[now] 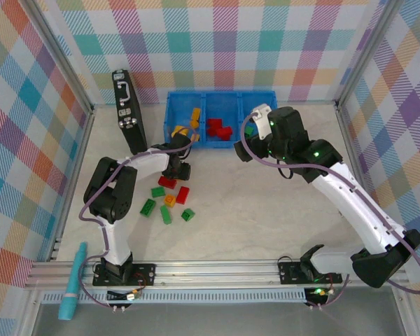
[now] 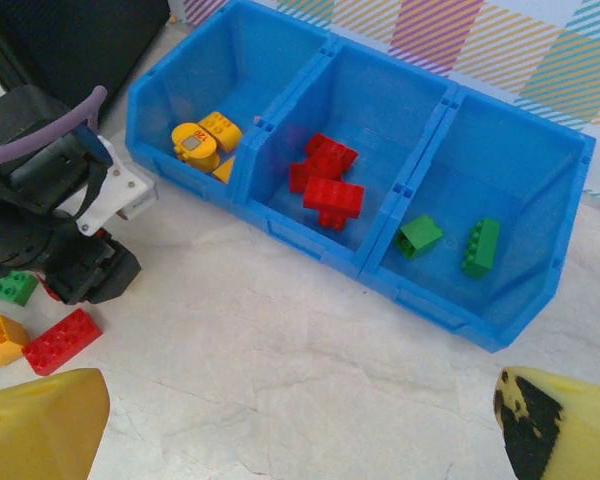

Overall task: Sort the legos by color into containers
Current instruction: Pick up the lego from the center of the table.

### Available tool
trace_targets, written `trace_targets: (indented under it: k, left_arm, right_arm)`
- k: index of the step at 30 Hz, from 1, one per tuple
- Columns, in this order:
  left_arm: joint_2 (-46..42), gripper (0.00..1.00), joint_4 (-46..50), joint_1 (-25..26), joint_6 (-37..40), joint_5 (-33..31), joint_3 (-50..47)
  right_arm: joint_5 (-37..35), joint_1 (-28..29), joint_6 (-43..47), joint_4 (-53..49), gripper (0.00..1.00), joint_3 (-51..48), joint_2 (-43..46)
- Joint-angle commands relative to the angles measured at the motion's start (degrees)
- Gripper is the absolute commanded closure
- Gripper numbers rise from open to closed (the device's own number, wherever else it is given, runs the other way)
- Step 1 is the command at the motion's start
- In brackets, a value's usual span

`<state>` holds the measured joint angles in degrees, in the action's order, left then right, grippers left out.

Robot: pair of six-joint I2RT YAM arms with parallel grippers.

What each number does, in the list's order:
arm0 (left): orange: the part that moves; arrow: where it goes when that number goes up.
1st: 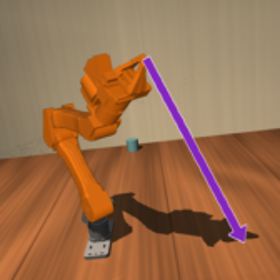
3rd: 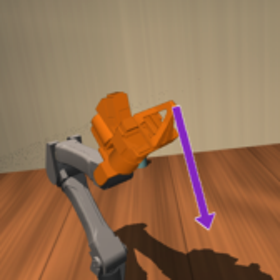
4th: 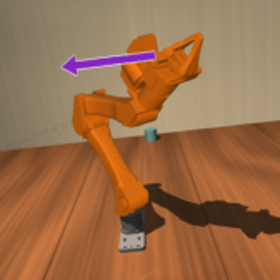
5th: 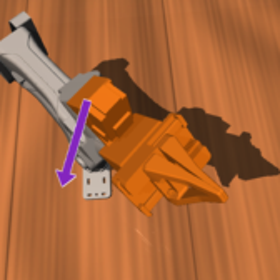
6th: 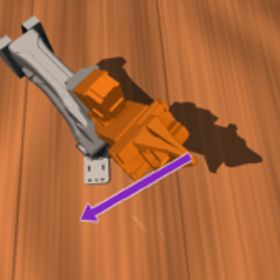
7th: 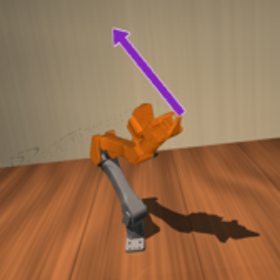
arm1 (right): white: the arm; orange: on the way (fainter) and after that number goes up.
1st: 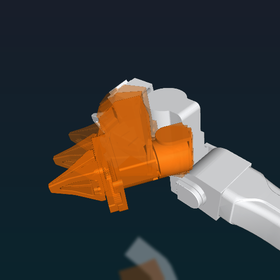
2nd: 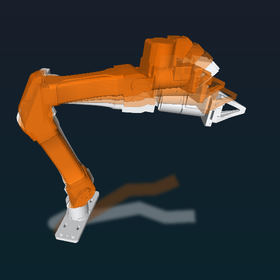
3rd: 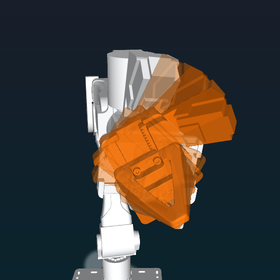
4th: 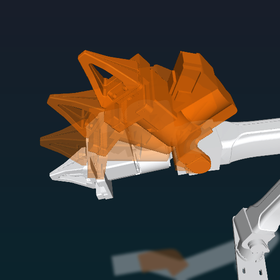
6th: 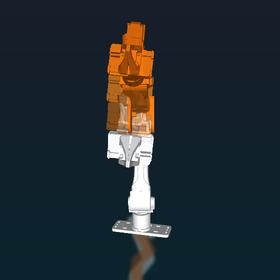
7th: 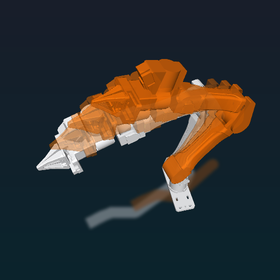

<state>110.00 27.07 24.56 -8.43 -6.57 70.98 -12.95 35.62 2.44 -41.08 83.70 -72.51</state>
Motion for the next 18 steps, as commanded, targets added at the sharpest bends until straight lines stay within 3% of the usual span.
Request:
trace_targets:
  k: [1, 9, 18]
  left_arm:
    - [-0.41, 0.57, 3.23, -0.5, -1.32, 1.24, -0.82]
    - [-2.01, 0.67, 4.14, -0.47, -2.46, 1.89, 0.55]
    - [-7.88, 0.67, 6.59, 0.25, -2.53, 1.29, 11.55]
  right_arm:
    - [-2.17, 0.07, 0.99, 1.95, 0.01, 0.98, 0.09]
    - [-1.82, 0.07, 0.81, 2.06, 0.01, 0.86, 0.26]
    - [-1.63, 0.07, 0.97, 2.75, 0.01, -0.11, 1.58]
